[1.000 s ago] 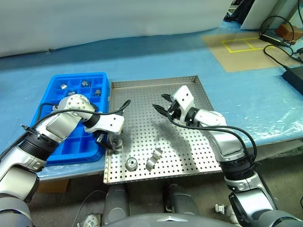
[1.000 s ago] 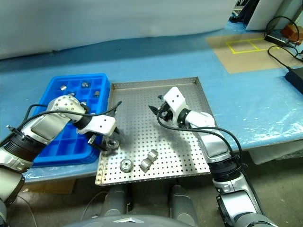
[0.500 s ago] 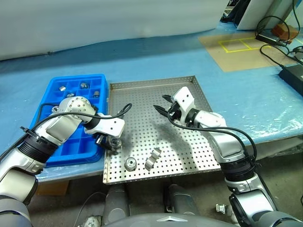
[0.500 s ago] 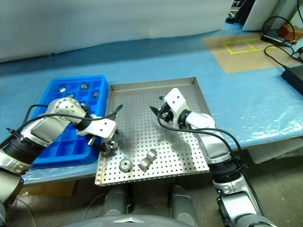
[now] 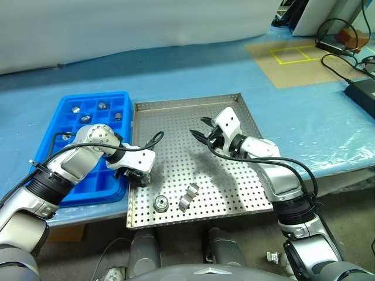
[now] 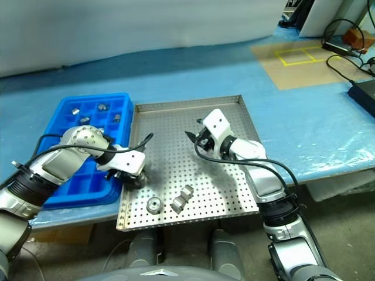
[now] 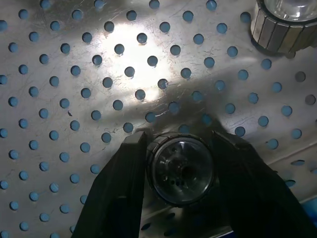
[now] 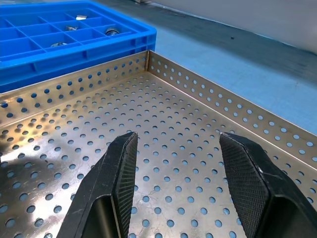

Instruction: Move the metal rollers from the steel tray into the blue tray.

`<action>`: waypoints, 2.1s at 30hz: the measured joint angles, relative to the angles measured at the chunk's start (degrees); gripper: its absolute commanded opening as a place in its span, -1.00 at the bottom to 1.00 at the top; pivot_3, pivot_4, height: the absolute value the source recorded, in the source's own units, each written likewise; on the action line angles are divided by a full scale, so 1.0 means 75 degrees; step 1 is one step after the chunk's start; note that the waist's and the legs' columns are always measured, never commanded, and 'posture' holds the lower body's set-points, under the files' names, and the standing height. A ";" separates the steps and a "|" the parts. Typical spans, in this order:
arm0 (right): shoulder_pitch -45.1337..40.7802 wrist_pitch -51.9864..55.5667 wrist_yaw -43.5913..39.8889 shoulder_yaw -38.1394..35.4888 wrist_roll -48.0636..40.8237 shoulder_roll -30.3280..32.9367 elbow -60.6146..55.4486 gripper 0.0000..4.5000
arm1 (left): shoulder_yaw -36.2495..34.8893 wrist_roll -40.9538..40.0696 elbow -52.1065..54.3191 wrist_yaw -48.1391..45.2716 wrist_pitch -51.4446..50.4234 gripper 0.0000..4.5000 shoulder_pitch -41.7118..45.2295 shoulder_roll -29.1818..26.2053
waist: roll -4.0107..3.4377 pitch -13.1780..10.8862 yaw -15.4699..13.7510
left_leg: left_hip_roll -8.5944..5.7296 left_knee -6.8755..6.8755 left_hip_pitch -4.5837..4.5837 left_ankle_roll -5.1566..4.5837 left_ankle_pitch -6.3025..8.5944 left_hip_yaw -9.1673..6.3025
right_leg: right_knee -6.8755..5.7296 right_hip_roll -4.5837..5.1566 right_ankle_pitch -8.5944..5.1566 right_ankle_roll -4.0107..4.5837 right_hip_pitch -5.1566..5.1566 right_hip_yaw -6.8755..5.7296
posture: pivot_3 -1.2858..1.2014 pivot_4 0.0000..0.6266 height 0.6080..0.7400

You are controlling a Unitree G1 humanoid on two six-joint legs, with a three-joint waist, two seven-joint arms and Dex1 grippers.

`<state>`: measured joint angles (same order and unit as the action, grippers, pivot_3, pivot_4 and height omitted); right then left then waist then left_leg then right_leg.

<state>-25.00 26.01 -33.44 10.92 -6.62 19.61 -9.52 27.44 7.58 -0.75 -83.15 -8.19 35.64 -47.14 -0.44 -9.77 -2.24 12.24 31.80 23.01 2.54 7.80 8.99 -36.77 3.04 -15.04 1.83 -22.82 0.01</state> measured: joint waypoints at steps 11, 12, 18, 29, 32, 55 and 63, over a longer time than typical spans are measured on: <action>-0.0242 -0.0186 -0.0044 -0.0009 0.0001 -0.0019 0.0299 0.21 | -0.0938 -0.0634 -0.0230 0.1464 -0.0972 -0.04 0.0050 0.1149 | 0.0004 -0.0002 -0.0003 | -0.0002 0.0011 0.0017 -0.0005 0.0003 -0.0002 | 0.0002 0.0002 0.0001 -0.0001 -0.0008 -0.0003 | -0.05 -0.52 1.00; -0.0296 -0.0227 -0.0074 -0.0005 0.0001 -0.0019 0.0371 0.21 | -0.0947 -0.0661 -0.0192 0.1459 -0.1002 -0.04 0.0004 0.1069 | 0.0004 -0.0002 -0.0005 | -0.0003 0.0009 0.0018 -0.0006 0.0003 -0.0002 | 0.0002 0.0002 0.0001 -0.0001 -0.0010 -0.0003 | -0.05 -0.52 1.00; -0.0490 -0.0452 -0.0202 0.0003 0.0003 -0.0034 0.0711 0.21 | -0.1190 -0.1124 0.0204 0.0984 -0.0704 -0.04 -0.0552 0.0361 | 0.0009 -0.0005 -0.0074 | -0.0004 -0.0002 0.0037 -0.0009 0.0005 -0.0007 | 0.0006 0.0005 0.0001 -0.0001 -0.0022 -0.0016 | -0.03 -0.52 1.00; -0.0549 -0.0592 -0.0198 0.0089 0.0019 -0.0238 0.0863 0.21 | -0.1203 -0.0852 -0.0520 0.0415 0.0179 0.99 0.0304 -0.0074 | 0.0011 -0.0007 -0.0090 | -0.0015 -0.0001 0.0031 -0.0007 0.0003 -0.0004 | 0.0005 0.0016 0.0001 -0.0003 -0.0020 -0.0009 | -0.05 -0.52 1.00; -0.0542 -0.0592 -0.0162 0.0088 0.0032 -0.0245 0.0863 0.21 | -0.0941 -0.0655 -0.0582 0.0125 0.0360 0.99 0.0304 -0.0186 | 0.0012 -0.0007 -0.0067 | -0.0017 -0.0002 0.0034 -0.0009 0.0005 -0.0005 | 0.0006 0.0016 0.0002 -0.0005 -0.0022 -0.0009 | -0.05 -0.52 1.00; -0.0278 -0.0561 0.0119 0.0083 0.0115 -0.0242 0.0710 0.21 | -0.0464 0.0318 -0.0381 0.0053 -0.0237 0.99 0.0410 -0.0018 | -0.0004 0.0002 0.0010 | -0.0013 -0.0019 -0.0002 -0.0002 0.0001 0.0003 | 0.0003 0.0007 0.0001 -0.0001 -0.0012 0.0009 | -0.07 -0.52 1.00; -0.0274 -0.0559 0.0137 0.0084 0.0116 -0.0240 0.0710 0.21 | -0.0471 0.0440 -0.0116 0.0178 -0.0320 0.74 0.0183 -0.0124 | -0.0021 0.0013 0.0034 | -0.0021 -0.0066 -0.0058 0.0011 -0.0007 0.0021 | 0.0003 0.0005 -0.0002 0.0003 0.0003 0.0035 | -0.07 -0.52 1.00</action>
<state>-27.06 21.81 -32.41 11.55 -5.75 17.80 -4.20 23.91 10.88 -1.63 -81.81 -10.59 37.01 -48.07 -0.60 -9.67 -1.99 12.09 31.30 22.57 2.62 7.75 9.15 -36.74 3.08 -15.05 1.85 -22.79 0.27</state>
